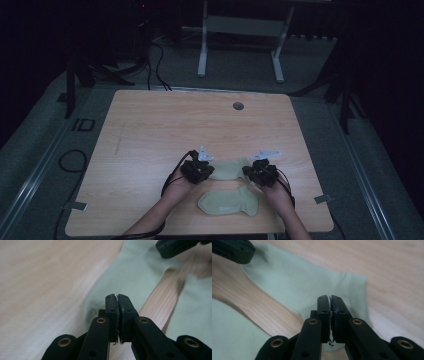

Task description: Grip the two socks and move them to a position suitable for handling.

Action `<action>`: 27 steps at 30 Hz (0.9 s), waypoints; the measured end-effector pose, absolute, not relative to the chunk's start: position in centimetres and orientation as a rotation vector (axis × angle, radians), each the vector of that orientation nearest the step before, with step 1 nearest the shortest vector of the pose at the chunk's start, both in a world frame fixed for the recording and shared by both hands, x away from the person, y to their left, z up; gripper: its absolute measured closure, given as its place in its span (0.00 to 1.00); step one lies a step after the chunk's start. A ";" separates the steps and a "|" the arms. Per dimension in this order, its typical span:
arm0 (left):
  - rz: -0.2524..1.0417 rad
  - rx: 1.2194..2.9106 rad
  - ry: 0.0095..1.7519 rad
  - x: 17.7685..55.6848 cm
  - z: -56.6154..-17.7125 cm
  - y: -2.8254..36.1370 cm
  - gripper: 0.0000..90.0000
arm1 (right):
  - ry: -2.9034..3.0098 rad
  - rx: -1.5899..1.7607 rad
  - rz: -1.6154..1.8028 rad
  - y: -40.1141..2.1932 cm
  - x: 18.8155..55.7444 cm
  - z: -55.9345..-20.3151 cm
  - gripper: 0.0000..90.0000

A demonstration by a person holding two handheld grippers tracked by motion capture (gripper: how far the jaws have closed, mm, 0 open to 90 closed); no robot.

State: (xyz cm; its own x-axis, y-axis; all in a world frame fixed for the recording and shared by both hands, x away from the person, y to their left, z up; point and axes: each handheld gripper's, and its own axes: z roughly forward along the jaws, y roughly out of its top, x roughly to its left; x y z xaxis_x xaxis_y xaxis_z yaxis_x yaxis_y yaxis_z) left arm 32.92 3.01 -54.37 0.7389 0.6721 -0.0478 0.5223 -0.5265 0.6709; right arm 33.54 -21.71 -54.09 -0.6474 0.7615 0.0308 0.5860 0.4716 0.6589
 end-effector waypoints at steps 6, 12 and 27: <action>0.247 2.255 0.919 32.9 -55.8 3.1 0.99 | 2.469 1.156 0.942 -22.3 33.2 -55.4 0.95; 0.252 2.265 0.894 32.2 -55.8 3.0 0.99 | 2.453 1.169 0.952 -23.2 33.2 -55.5 0.95; 0.207 2.213 0.817 31.1 -53.5 2.8 0.58 | 2.467 1.058 1.051 -22.9 32.3 -53.1 0.42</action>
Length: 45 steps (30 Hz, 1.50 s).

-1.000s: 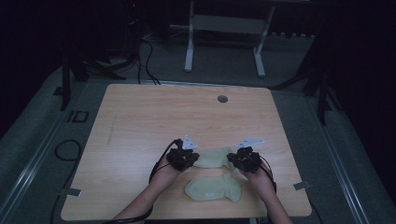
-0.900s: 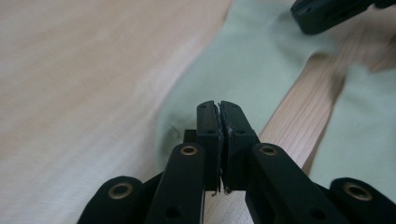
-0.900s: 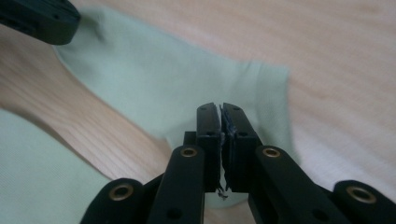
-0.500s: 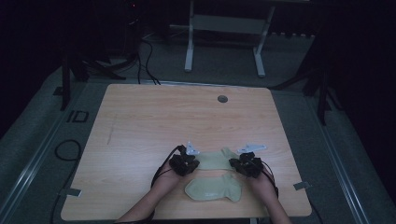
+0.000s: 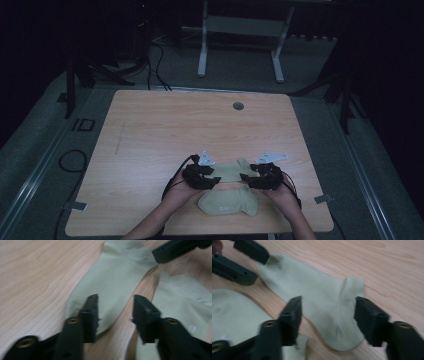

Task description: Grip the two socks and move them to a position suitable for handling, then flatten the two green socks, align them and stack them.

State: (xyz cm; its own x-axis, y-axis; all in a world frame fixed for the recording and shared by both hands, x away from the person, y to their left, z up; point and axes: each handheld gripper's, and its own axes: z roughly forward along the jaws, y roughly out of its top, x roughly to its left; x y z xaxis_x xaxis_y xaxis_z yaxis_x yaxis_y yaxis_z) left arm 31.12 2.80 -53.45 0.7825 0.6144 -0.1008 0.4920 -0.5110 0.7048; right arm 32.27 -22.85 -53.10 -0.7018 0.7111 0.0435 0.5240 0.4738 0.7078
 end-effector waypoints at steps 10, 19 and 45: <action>0.184 2.159 0.867 29.7 -53.1 4.0 0.37 | 2.417 1.045 1.103 -23.1 30.8 -51.8 0.26; 0.191 2.138 0.850 26.4 -52.1 5.1 0.37 | 2.454 1.065 1.147 -24.5 29.1 -51.8 0.38; 0.147 2.241 0.896 23.8 -55.6 5.5 0.67 | 2.509 1.105 0.935 -25.4 24.9 -55.5 0.80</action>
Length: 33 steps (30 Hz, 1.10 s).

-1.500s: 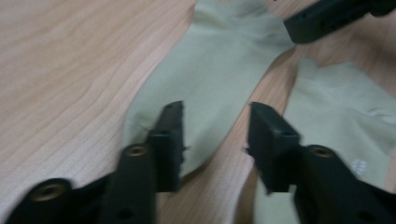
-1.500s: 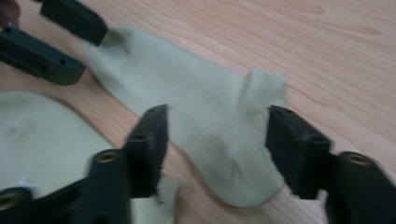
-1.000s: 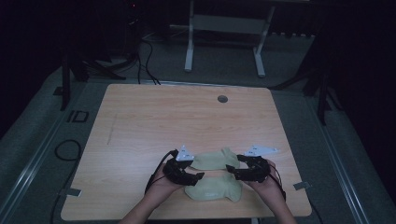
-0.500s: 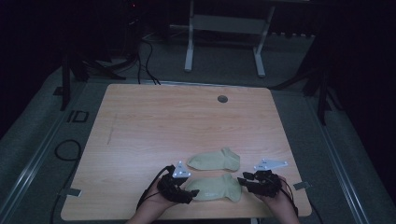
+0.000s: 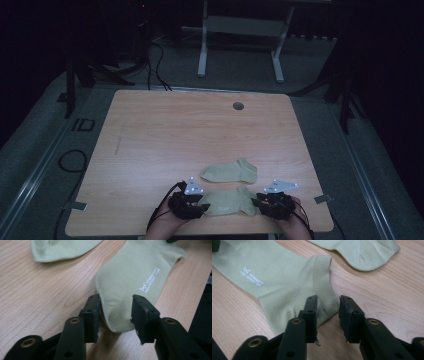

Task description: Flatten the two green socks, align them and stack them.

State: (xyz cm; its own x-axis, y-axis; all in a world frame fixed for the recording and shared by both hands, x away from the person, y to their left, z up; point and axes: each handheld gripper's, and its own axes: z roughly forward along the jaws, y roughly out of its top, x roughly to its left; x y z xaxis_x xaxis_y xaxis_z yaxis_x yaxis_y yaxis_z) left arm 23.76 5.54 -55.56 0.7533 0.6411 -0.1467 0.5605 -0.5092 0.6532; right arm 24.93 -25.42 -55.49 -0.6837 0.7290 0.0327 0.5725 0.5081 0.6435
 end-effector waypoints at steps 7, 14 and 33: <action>0.145 2.241 0.914 23.7 -56.1 5.8 0.92 | 2.494 1.091 0.936 -25.3 24.6 -55.6 0.94; 0.149 2.219 0.904 23.7 -55.6 5.9 0.98 | 2.511 1.082 0.914 -25.3 24.6 -54.9 0.96; 0.207 2.133 0.902 25.1 -52.1 6.7 0.98 | 2.412 1.080 1.074 -26.0 24.9 -50.5 0.96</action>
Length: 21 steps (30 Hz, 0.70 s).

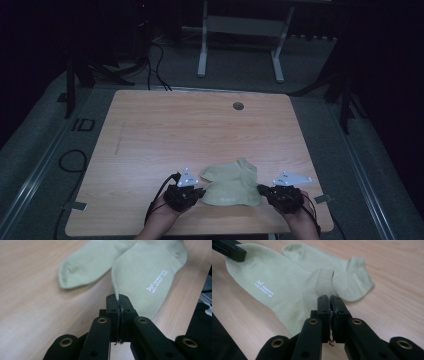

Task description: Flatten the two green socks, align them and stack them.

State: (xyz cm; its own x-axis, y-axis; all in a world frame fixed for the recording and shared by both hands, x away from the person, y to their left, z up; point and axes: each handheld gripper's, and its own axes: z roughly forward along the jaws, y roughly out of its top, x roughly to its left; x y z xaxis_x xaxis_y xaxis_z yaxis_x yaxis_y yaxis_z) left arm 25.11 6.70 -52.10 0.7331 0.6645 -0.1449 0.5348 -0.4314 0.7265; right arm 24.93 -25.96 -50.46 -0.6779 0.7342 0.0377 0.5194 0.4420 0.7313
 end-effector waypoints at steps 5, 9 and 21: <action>0.250 2.142 0.891 26.4 -51.5 6.4 0.98 | 2.375 1.071 1.080 -25.7 26.2 -49.2 0.96; 0.245 2.141 0.895 27.2 -51.5 6.2 0.98 | 2.365 1.086 1.080 -25.6 27.6 -48.8 0.96; 0.245 2.145 0.897 30.1 -50.9 6.2 0.98 | 2.332 1.112 1.080 -25.2 30.6 -47.8 0.96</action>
State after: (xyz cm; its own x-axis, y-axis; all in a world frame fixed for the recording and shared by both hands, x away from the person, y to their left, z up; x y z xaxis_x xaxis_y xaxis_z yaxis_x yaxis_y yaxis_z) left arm 30.13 6.18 -50.91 0.7319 0.6719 -0.1135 0.5212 -0.4446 0.7285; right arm 30.56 -25.24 -47.81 -0.6361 0.7714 0.0186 0.5133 0.4051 0.7565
